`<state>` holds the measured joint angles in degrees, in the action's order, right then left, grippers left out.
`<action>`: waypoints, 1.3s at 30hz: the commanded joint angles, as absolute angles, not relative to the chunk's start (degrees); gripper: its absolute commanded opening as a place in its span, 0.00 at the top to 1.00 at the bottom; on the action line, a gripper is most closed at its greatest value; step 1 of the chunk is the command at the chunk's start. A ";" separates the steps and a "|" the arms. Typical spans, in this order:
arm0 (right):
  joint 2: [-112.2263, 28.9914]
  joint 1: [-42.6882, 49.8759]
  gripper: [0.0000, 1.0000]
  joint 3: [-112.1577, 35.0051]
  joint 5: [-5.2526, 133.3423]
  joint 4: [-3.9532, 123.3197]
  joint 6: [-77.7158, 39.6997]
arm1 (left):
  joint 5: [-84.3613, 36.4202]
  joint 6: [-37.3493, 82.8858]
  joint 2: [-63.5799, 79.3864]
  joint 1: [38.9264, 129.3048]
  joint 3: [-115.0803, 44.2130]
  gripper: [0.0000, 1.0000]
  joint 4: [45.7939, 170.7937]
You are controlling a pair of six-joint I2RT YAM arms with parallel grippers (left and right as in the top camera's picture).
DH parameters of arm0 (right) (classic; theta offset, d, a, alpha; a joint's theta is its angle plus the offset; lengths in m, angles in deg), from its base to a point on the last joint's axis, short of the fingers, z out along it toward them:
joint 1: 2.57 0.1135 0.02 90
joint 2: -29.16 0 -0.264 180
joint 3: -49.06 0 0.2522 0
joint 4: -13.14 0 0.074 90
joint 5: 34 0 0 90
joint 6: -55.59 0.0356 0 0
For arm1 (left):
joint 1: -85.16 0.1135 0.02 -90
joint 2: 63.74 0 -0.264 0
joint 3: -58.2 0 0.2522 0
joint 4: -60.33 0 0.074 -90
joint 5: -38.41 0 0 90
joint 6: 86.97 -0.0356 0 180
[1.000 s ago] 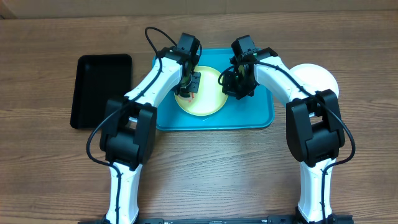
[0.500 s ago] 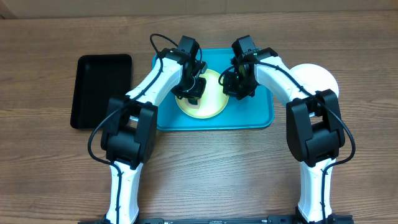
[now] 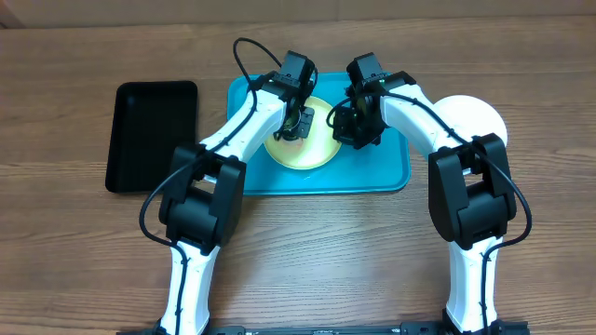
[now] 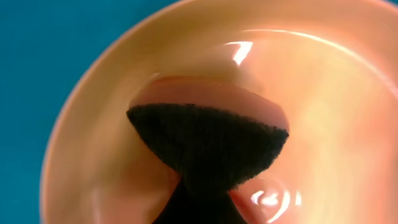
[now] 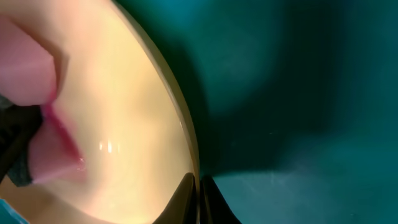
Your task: Clean dirty plates on tray and stack at the side
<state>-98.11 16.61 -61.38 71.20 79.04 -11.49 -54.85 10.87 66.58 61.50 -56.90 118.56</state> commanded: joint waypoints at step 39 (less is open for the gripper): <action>-98.92 18.71 0.96 -62.17 75.20 81.64 -12.28 | -73.32 19.37 69.33 62.75 -57.73 0.96 129.75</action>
